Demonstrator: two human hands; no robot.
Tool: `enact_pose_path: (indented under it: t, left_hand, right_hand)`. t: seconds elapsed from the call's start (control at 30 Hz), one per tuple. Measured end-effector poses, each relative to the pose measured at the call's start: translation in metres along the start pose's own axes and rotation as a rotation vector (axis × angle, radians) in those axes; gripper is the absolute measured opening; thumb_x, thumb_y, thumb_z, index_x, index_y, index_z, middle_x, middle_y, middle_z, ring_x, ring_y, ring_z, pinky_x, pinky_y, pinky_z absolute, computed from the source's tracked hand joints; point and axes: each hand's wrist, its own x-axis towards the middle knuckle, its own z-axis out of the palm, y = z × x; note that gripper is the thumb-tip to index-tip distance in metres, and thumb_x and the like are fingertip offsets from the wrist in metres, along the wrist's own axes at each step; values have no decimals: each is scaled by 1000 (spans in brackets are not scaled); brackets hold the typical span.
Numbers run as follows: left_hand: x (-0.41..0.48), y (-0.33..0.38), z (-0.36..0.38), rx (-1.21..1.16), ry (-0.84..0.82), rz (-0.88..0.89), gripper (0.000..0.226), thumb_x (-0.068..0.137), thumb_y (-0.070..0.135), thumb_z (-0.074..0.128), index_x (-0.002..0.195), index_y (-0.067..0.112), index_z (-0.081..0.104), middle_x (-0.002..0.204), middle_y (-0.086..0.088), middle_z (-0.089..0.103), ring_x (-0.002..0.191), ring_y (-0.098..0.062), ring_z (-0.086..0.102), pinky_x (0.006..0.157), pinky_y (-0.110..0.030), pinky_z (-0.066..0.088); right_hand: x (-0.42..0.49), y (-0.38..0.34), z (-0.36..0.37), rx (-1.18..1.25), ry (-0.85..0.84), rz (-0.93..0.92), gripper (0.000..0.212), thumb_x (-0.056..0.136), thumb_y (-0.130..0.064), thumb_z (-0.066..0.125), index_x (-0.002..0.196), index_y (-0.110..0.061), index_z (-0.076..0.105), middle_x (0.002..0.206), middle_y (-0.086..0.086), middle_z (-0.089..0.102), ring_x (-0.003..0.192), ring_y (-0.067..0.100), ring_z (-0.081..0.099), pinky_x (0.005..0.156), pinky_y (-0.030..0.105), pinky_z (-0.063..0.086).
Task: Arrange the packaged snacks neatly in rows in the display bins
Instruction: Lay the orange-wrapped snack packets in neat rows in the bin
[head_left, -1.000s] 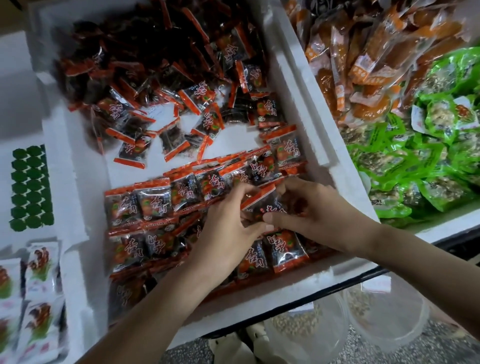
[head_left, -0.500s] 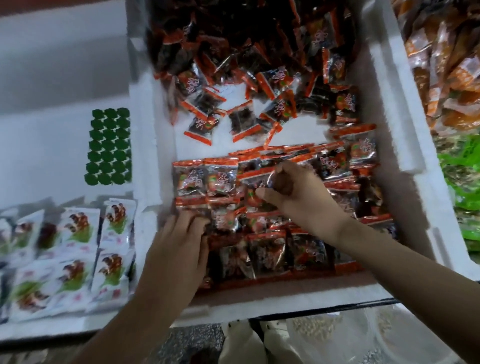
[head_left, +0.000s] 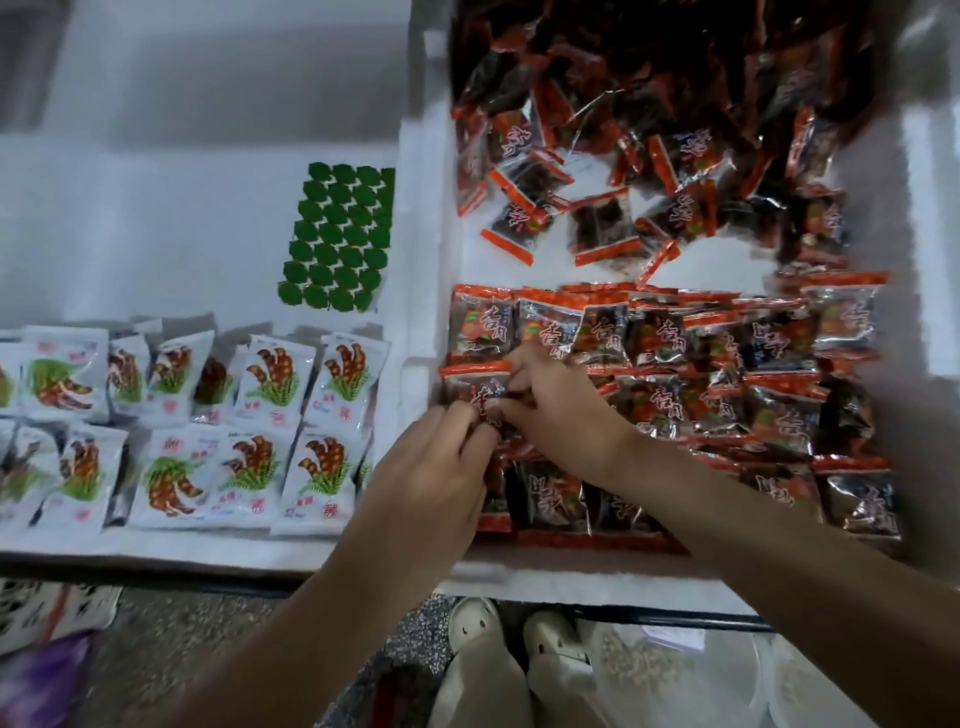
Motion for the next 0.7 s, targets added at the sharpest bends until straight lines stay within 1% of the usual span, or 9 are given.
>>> enact_pose_path:
  t: [0.07, 0.13, 0.2, 0.3, 0.4, 0.5, 0.6, 0.63, 0.7]
  left_hand:
    - [2, -1, 1, 33, -20, -5, 25, 79, -1, 52, 100, 4, 64, 94, -8, 61, 84, -22, 56, 83, -29, 37]
    - [4, -2, 3, 54, -56, 3, 30, 81, 4, 46, 105, 5, 64, 98, -7, 62, 90, -22, 56, 87, -30, 36]
    - [7, -3, 2, 68, -94, 9, 32, 79, 7, 43, 103, 7, 64, 96, -5, 62, 87, -21, 57, 83, -29, 38]
    - [9, -5, -3, 81, -152, 26, 26, 69, 4, 65, 94, 10, 67, 91, -3, 62, 81, -20, 59, 74, -25, 45]
    - [17, -8, -6, 122, -179, 22, 29, 63, 8, 78, 91, 11, 69, 87, -2, 62, 79, -19, 60, 75, -25, 43]
    - [40, -14, -6, 122, -126, 33, 24, 71, 9, 74, 94, 8, 66, 89, -7, 60, 81, -23, 58, 76, -28, 38]
    - [78, -19, -1, 92, -81, 41, 22, 79, 10, 67, 101, 7, 64, 96, -10, 60, 87, -26, 59, 80, -37, 48]
    - [92, -19, 2, 67, -83, 34, 24, 82, 10, 64, 106, 6, 63, 101, -11, 60, 91, -28, 59, 82, -39, 49]
    - [121, -20, 10, 14, -116, -23, 33, 91, 15, 56, 122, 6, 56, 118, -13, 55, 106, -29, 54, 92, -42, 44]
  right_hand:
    - [-3, -2, 3, -64, 39, -26, 25, 91, -10, 58, 108, -17, 41, 91, -2, 56, 79, 13, 60, 72, 35, 54]
    - [-5, -2, 2, -181, 97, -76, 31, 91, -10, 59, 116, -16, 41, 96, -5, 53, 83, 11, 55, 77, 31, 50]
    - [-8, -2, -2, -269, 137, -128, 34, 90, -16, 61, 119, -18, 42, 101, -5, 52, 87, 10, 53, 78, 27, 47]
    - [-13, 2, -13, -410, 137, -198, 32, 93, -22, 57, 122, -21, 44, 119, -2, 52, 97, 13, 57, 82, 30, 51]
    - [-14, 12, -40, -506, 185, -236, 32, 94, -18, 54, 125, -17, 47, 124, 0, 50, 108, 14, 54, 91, 27, 48]
    - [-8, 25, -75, -608, 311, -191, 31, 93, -13, 54, 124, -11, 51, 118, 7, 51, 107, 20, 51, 95, 32, 45]
    - [8, 34, -105, -648, 410, -123, 36, 94, -15, 52, 129, -9, 47, 123, 13, 48, 113, 27, 48, 97, 36, 41]
    - [15, 35, -112, -644, 433, -99, 37, 95, -17, 51, 131, -9, 44, 125, 14, 47, 115, 28, 46, 99, 37, 39]
    - [29, 37, -123, -641, 471, -54, 39, 97, -20, 48, 133, -9, 40, 126, 16, 46, 117, 29, 43, 100, 37, 35]
